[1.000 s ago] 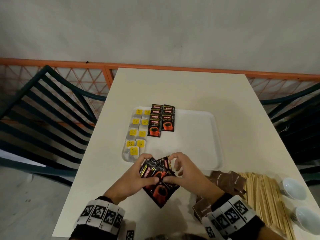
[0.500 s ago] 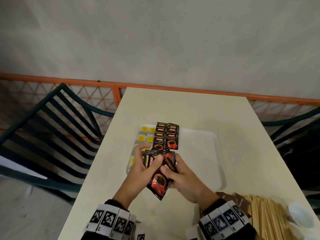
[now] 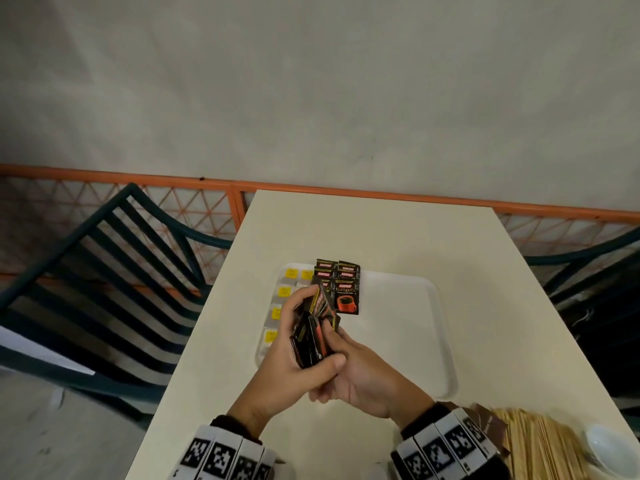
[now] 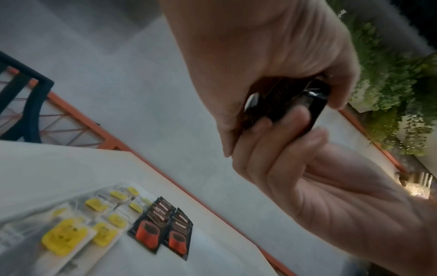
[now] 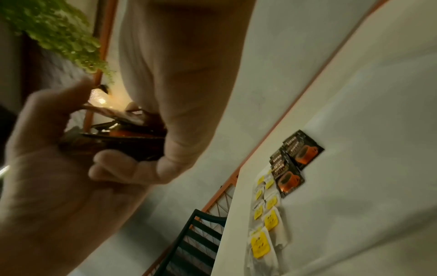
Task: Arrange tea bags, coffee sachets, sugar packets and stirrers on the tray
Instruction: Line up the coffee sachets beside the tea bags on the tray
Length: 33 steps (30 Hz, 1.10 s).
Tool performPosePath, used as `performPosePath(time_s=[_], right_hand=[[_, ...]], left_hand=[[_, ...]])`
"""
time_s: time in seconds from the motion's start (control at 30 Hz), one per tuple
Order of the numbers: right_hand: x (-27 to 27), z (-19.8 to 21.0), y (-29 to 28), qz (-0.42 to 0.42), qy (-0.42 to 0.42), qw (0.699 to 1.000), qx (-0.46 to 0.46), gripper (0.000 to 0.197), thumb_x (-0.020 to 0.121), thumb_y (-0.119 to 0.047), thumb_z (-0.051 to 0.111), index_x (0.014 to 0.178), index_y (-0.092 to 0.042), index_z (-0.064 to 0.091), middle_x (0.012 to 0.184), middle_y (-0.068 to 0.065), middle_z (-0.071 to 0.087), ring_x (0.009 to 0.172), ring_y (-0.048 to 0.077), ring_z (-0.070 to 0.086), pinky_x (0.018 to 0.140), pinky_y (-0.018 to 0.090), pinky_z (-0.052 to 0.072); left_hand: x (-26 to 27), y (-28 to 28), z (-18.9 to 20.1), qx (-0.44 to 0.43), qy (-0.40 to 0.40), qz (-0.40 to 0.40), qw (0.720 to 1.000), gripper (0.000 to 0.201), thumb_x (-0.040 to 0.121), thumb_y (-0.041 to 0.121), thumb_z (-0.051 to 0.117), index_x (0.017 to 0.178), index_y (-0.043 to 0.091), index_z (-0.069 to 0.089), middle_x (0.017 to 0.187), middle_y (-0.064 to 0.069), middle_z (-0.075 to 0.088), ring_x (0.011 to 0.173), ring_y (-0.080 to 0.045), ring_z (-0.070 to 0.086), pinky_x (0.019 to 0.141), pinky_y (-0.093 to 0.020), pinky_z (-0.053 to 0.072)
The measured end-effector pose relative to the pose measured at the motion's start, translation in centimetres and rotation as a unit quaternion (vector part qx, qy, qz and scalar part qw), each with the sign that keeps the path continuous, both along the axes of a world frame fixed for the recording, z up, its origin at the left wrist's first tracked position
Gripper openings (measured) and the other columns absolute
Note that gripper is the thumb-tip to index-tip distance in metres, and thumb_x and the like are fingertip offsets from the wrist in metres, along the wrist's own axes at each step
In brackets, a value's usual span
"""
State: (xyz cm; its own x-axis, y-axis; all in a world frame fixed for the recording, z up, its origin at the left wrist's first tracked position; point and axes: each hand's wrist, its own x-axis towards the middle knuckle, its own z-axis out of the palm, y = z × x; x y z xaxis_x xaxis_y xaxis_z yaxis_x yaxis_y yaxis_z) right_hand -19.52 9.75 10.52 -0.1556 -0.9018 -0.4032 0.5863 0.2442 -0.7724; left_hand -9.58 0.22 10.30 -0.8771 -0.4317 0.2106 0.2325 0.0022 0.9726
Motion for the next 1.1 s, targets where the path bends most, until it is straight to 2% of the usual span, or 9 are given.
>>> performPosePath(time_s=[0.13,0.23,0.43,0.6,0.7,0.8,0.97,1.03,1.1], right_hand=[[-0.1,0.1,-0.1,-0.013,0.148,0.986,0.078,0.047,0.085,-0.06,0.04,0.121,-0.029,0.046,0.073,0.001,0.057,0.044,0.011,0.044,0.038,0.019,0.031],[-0.5,0.0,-0.1,-0.03,0.229,0.97,0.08,0.043,0.088,-0.056,0.042,0.113,-0.023,0.052,0.065,-0.005,0.053,0.039,0.003,0.04,0.036,0.016,0.027],[-0.5,0.0,0.1,-0.013,0.257,0.963,0.083,0.028,0.088,-0.054,0.045,0.103,-0.031,0.049,0.062,-0.006,0.059,0.038,0.007,0.044,0.037,0.017,0.032],[-1.2,-0.3,0.0,-0.082,0.186,0.976,0.078,0.035,0.086,-0.037,0.059,0.106,-0.009,0.049,0.07,0.006,0.066,0.043,0.012,0.053,0.042,0.019,0.042],[-1.3,-0.7,0.2,-0.086,0.156,0.983,0.049,0.03,0.087,-0.025,0.061,0.108,-0.004,0.055,0.074,0.007,0.067,0.05,0.012,0.056,0.047,0.018,0.045],[-1.4,-1.1,0.4,-0.072,0.122,0.99,0.023,0.028,0.09,-0.015,0.056,0.114,-0.001,0.055,0.085,0.008,0.066,0.059,0.011,0.056,0.054,0.018,0.047],[-1.9,-1.2,0.6,-0.043,0.129,0.99,0.023,0.031,0.092,-0.007,0.052,0.121,-0.017,0.052,0.1,0.005,0.061,0.082,0.016,0.053,0.058,0.018,0.042],[-2.2,-1.2,0.7,-0.058,0.167,0.984,0.038,0.036,0.087,-0.01,0.061,0.119,-0.024,0.053,0.096,0.008,0.06,0.081,0.02,0.049,0.056,0.018,0.041],[-2.8,-1.0,0.9,-0.087,0.211,0.972,0.055,0.044,0.079,-0.013,0.071,0.116,-0.027,0.054,0.086,0.007,0.061,0.073,0.016,0.052,0.057,0.019,0.041]], left_hand=[[-0.2,-0.1,-0.5,0.144,-0.02,0.063,0.987,0.056,0.056,0.018,0.068,0.106,0.036,0.05,0.111,-0.007,0.062,0.103,-0.03,0.061,0.082,-0.048,0.054],[-0.2,-0.3,-0.7,0.217,-0.022,0.068,0.974,0.054,0.049,0.018,0.066,0.099,0.029,0.05,0.094,-0.004,0.066,0.085,-0.021,0.065,0.059,-0.037,0.054],[-0.7,-0.8,-0.5,0.266,-0.046,0.057,0.961,0.052,0.064,0.005,0.061,0.112,0.024,0.051,0.106,-0.01,0.067,0.093,-0.024,0.067,0.071,-0.034,0.056],[-0.1,-1.0,-0.4,0.27,-0.048,-0.002,0.962,0.077,0.06,0.004,0.069,0.127,0.032,0.044,0.121,-0.015,0.061,0.111,-0.035,0.059,0.077,-0.041,0.054],[0.0,-1.3,-0.7,0.248,-0.068,-0.013,0.966,0.086,0.053,0.003,0.069,0.13,0.03,0.041,0.123,-0.018,0.057,0.109,-0.038,0.059,0.076,-0.045,0.054],[0.1,-1.5,-0.8,0.244,-0.09,-0.003,0.966,0.08,0.047,0.007,0.07,0.121,0.028,0.048,0.117,-0.019,0.059,0.1,-0.032,0.063,0.068,-0.039,0.055],[0.7,-1.7,-1.4,0.312,-0.117,0.004,0.943,0.068,0.045,0.02,0.07,0.111,0.033,0.059,0.109,-0.01,0.067,0.096,-0.032,0.064,0.067,-0.04,0.054],[0.8,-1.8,-1.7,0.338,-0.125,0.005,0.933,0.074,0.045,0.021,0.07,0.118,0.027,0.057,0.111,-0.014,0.066,0.094,-0.033,0.064,0.059,-0.036,0.053],[0.8,-1.8,-1.8,0.353,-0.131,-0.005,0.926,0.073,0.047,0.021,0.07,0.119,0.021,0.057,0.111,-0.016,0.067,0.095,-0.033,0.065,0.063,-0.037,0.054]])
